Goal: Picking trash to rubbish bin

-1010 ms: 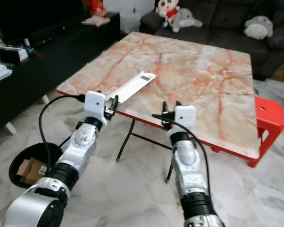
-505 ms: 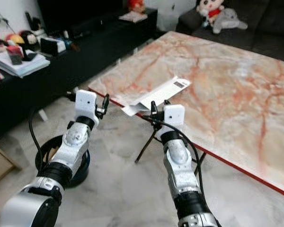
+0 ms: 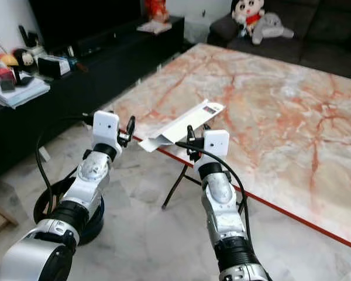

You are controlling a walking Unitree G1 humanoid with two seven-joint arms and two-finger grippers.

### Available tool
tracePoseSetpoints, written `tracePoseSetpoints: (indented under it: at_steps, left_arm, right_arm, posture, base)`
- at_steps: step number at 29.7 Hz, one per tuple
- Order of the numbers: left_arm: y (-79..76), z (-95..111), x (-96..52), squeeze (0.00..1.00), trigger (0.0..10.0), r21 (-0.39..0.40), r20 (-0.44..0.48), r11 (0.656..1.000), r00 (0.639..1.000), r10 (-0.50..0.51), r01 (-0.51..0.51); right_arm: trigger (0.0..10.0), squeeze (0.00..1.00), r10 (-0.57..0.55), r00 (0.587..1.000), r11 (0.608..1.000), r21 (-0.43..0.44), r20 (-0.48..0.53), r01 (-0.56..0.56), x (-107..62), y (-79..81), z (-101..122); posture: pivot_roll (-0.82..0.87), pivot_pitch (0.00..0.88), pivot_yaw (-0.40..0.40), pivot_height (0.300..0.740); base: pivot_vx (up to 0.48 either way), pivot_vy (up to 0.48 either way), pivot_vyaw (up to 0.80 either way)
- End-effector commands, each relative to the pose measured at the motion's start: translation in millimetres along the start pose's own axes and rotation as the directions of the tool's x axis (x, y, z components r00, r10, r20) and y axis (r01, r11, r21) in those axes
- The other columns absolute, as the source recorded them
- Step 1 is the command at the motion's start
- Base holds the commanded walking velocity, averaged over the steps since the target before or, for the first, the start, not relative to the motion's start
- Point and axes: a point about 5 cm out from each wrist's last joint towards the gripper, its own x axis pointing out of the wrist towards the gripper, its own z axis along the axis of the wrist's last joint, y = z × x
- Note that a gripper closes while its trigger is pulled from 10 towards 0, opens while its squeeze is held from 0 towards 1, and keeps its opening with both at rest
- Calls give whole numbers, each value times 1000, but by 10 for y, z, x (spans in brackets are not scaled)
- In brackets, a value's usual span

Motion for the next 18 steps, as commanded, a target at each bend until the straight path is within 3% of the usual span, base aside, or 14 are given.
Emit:
tracePoseSetpoints:
  at_steps: [1,4,18]
  left_arm:
    - [-85,31,19,0,10000,-11,6,1000,1000,-25,25]
    - [-86,32,19,0,10000,-10,6,1000,1000,-27,27]
    - [-102,34,20,0,10000,-9,7,999,999,-36,36]
  right_arm:
    - [10000,0,-21,1000,1000,0,-2,21,2,-74,16]
    - [10000,0,-20,1000,1000,0,0,20,2,-71,16]
    - [10000,0,-22,1000,1000,0,4,22,-1,-74,15]
  posture:
    - [64,51,-35,740]
    - [64,51,-34,740]
    - [63,46,-36,740]
  base:
    - [300,0,-800]
    - [300,0,-800]
    - [296,0,0]
